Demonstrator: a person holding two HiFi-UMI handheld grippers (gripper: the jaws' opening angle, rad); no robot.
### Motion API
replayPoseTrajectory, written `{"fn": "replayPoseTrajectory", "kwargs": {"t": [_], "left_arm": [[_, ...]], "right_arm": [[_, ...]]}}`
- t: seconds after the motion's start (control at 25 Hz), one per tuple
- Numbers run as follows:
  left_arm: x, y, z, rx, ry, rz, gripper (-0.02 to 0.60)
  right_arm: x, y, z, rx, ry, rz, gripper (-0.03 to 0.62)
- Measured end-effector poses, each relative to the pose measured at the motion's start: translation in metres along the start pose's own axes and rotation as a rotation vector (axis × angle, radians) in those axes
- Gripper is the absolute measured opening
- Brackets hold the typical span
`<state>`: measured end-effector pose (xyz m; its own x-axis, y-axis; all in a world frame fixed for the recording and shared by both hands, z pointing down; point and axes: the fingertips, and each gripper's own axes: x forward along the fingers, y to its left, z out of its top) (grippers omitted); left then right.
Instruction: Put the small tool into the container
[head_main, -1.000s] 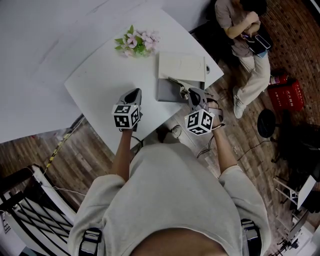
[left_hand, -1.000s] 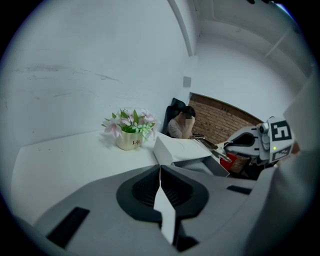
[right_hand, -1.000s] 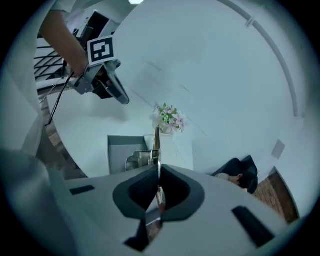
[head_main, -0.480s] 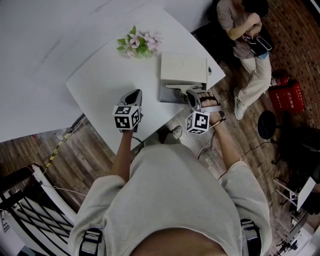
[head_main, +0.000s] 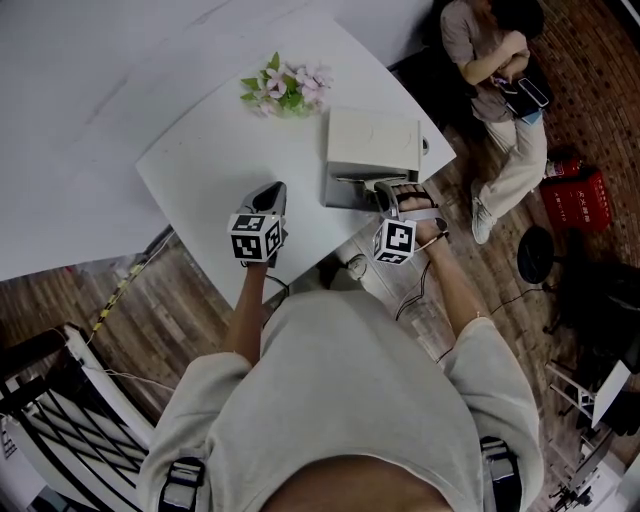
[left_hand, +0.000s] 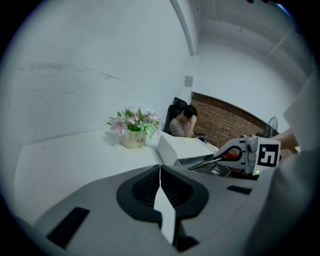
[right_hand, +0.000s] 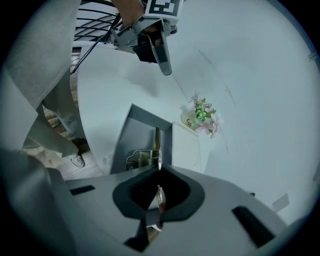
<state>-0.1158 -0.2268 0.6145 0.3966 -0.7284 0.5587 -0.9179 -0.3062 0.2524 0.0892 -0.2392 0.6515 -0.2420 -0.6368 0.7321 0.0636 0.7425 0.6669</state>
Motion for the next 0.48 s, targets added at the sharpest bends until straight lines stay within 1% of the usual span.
{"fn": "replayPoseTrajectory", "kwargs": {"t": [0.24, 0.48], "left_arm": [[0.0, 0.004, -0.002, -0.008, 0.005, 0.011, 0.011], [-0.003, 0.009, -0.001, -0.016, 0.002, 0.026, 0.012]], "right_arm": [[0.021, 0.0, -0.005, 0.006, 0.025, 0.014, 0.003], [0.035, -0.007, -0.006, -0.003, 0.038, 0.007, 0.003]]}}
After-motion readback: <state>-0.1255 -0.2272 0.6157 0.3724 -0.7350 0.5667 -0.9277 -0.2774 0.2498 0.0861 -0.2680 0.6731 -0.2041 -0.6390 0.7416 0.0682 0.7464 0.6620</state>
